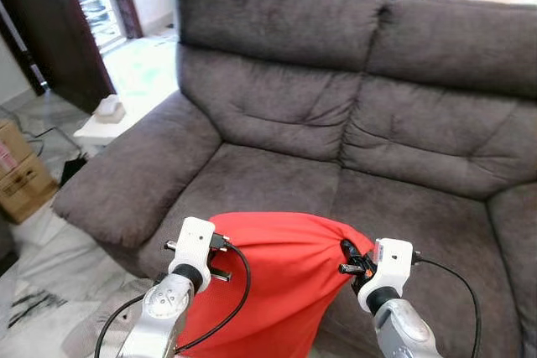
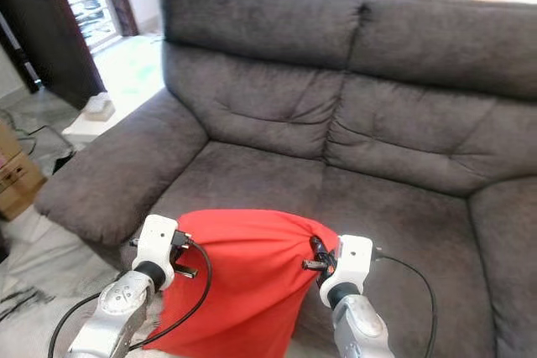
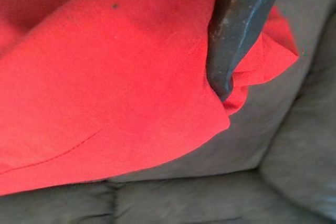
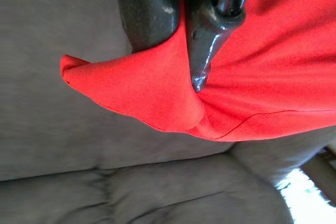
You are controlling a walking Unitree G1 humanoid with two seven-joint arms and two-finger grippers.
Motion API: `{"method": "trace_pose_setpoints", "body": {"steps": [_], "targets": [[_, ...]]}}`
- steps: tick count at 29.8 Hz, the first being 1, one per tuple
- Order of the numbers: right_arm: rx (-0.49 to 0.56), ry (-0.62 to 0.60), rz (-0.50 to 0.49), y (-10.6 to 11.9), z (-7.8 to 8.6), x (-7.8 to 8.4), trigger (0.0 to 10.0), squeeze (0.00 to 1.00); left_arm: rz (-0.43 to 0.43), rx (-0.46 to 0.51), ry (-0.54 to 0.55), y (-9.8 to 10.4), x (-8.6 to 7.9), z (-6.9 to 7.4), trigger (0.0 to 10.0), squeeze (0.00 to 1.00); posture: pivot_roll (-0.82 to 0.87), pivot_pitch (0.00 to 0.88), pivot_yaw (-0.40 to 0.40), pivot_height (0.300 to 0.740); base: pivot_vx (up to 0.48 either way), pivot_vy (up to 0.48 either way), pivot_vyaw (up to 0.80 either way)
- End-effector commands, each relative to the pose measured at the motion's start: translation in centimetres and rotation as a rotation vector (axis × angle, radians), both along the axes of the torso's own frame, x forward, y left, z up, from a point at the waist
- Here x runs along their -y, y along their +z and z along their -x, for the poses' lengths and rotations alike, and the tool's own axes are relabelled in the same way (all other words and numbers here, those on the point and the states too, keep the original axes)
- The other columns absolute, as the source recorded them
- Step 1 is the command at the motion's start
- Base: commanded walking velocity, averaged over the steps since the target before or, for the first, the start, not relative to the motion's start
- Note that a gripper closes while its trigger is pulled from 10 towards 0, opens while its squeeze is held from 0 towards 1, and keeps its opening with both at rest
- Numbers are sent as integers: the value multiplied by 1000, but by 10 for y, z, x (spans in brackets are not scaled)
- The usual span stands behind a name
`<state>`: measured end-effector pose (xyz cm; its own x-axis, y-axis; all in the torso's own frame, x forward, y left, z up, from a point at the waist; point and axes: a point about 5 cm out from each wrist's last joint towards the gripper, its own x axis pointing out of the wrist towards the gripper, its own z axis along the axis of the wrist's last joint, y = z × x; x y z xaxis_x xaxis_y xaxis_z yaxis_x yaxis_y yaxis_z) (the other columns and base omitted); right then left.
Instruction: Move the pillow to the sofa from floor
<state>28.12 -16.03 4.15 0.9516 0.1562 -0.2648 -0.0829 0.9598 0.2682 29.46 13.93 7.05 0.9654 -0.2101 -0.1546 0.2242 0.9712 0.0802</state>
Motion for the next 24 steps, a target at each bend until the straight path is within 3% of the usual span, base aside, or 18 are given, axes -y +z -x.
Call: {"method": "trace_pose_setpoints", "body": {"steps": [1,5,19,24], "targets": [[58,-57,14,13,-6,11,10000,0,-11,95,9,19,-3,-5,10000,0,71,74,-1,740,0,0,-800],[58,-62,12,13,-5,11,10000,0,-12,105,12,19,-3,-5,10000,0,71,74,0,740,0,0,-800],[68,-64,26,15,-7,13,10000,0,-2,118,12,21,-2,-4,10000,0,70,62,-6,740,0,-479,-800],[80,-60,16,16,-8,11,10000,0,-2,119,15,21,-3,-4,10000,0,71,63,-7,740,0,-480,0]]}}
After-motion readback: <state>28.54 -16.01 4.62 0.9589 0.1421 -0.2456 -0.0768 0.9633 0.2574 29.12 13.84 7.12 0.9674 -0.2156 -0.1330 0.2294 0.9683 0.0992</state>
